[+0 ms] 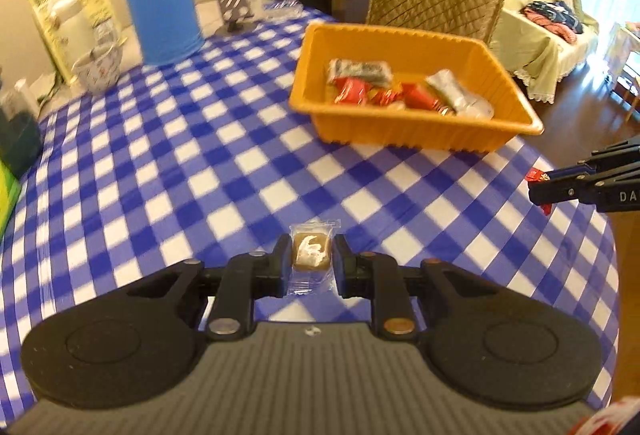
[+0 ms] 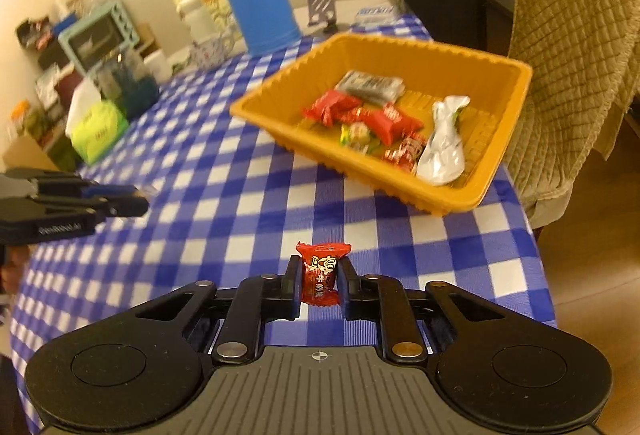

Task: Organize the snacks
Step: 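Carry both candies over the orange tray and lower them inside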

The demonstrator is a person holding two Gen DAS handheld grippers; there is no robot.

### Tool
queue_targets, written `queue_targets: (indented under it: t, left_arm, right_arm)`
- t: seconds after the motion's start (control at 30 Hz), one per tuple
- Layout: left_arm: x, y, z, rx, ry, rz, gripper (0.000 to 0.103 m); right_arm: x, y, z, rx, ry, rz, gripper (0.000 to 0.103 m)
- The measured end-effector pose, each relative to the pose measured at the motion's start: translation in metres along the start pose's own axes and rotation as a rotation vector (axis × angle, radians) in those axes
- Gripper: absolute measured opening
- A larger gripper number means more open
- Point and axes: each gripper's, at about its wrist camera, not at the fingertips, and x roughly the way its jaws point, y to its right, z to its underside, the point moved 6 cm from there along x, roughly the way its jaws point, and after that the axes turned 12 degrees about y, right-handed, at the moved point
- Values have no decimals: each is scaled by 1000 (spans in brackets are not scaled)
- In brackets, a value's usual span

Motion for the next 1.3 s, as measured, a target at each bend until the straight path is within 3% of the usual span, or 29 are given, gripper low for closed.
queue_targets:
  t: [0.3,0.67,1.0,1.3]
  left_arm:
    - [22,28,-58,84,78,74,20]
    - [67,44,-114,56,102,130,20]
    - [116,45,-121,26,30,155,20]
    - [144,49,-111,38,-34,160,20]
  right_arm:
    - [-12,14,-46,53,92,37,18]
    - [11,19,-85,94,147,68,18]
    - [44,31,-95,134,134,104,18]
    - [47,57,-90,185,115,154,18]
